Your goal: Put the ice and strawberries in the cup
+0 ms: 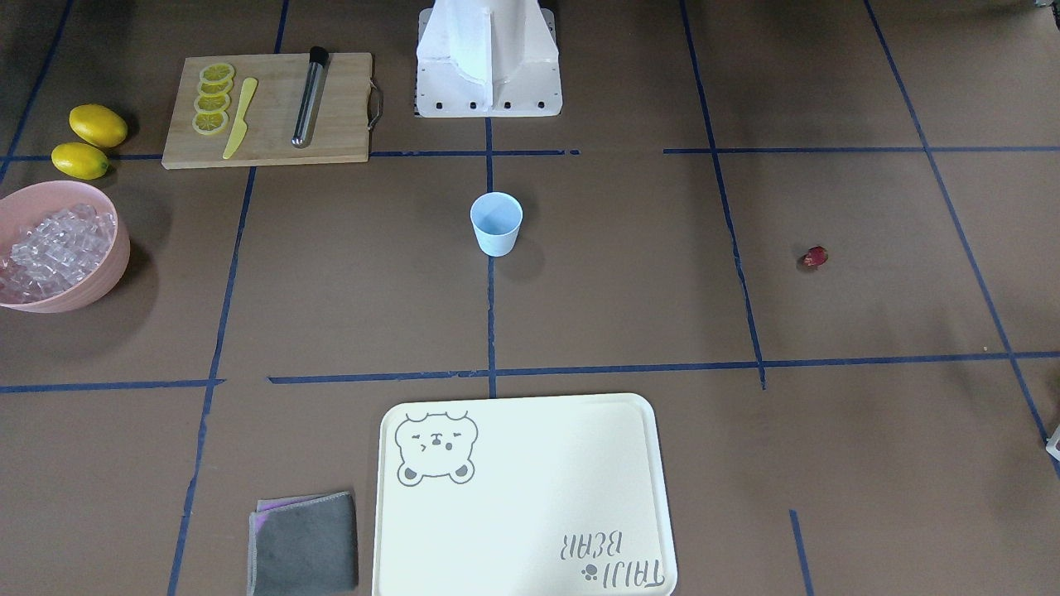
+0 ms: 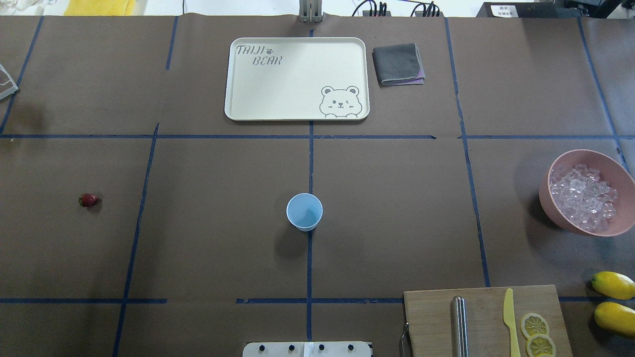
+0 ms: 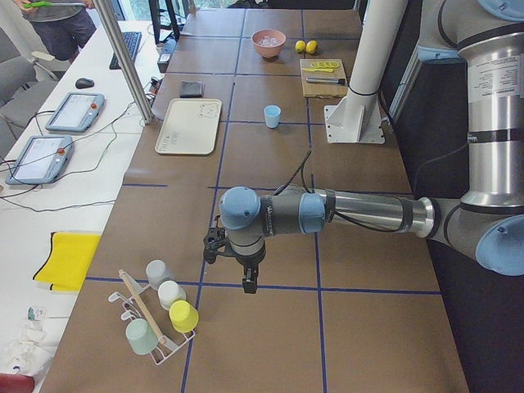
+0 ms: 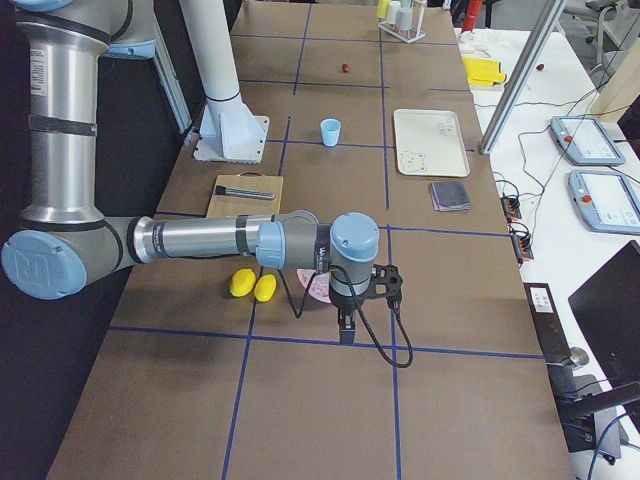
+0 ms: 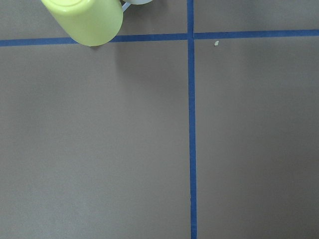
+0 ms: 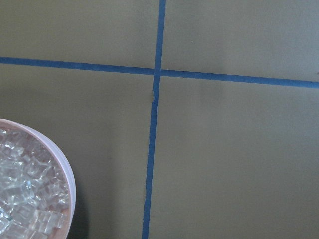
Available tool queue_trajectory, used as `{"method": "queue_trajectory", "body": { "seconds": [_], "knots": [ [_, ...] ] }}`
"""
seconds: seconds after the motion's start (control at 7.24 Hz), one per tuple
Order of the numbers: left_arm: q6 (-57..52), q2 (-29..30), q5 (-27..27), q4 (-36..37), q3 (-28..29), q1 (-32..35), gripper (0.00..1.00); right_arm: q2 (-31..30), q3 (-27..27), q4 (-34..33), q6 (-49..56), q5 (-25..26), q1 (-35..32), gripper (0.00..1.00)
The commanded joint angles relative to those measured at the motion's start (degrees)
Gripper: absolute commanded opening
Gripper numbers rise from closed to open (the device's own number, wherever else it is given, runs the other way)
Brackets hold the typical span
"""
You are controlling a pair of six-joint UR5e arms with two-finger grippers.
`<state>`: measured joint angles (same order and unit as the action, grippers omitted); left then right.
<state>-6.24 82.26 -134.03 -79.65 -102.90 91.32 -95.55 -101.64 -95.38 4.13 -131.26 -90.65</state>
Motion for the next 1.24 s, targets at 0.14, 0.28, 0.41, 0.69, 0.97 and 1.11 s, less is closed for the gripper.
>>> {"method": "queue_trajectory", "body": {
  "seconds": [0.14, 0.28, 0.41, 0.69, 0.97, 1.11],
  "knots": [
    [0.0, 0.0, 0.0, -0.07, -0.1, 0.0, 1.0, -0.43, 0.39, 10.37, -0.09, 0.04, 3.53, 1.0],
    [0.0, 0.0, 0.0, -0.07, -0.11, 0.0, 1.0, 0.88, 0.05, 11.43, 0.0, 0.21, 7.12, 1.0],
    [0.0, 0.0, 0.0, -0.07, -0.11, 0.0, 1.0, 1.07, 0.04, 15.62, -0.26, -0.05, 8.2, 1.0],
    [0.0, 0.0, -0.09, -0.07, -0.19, -0.09, 1.0, 1.24, 0.04, 23.62, -0.62, 0.39, 14.25, 1.0],
    [0.0, 0.0, -0.09, -0.07, -0.19, -0.09, 1.0, 1.24, -0.39, 27.86, -0.62, 2.93, 20.83, 1.0],
    [0.0, 0.0, -0.09, -0.07, -0.19, -0.09, 1.0, 1.16, -0.4, 28.05, -0.53, 2.94, 23.3, 0.99]
  ]
}}
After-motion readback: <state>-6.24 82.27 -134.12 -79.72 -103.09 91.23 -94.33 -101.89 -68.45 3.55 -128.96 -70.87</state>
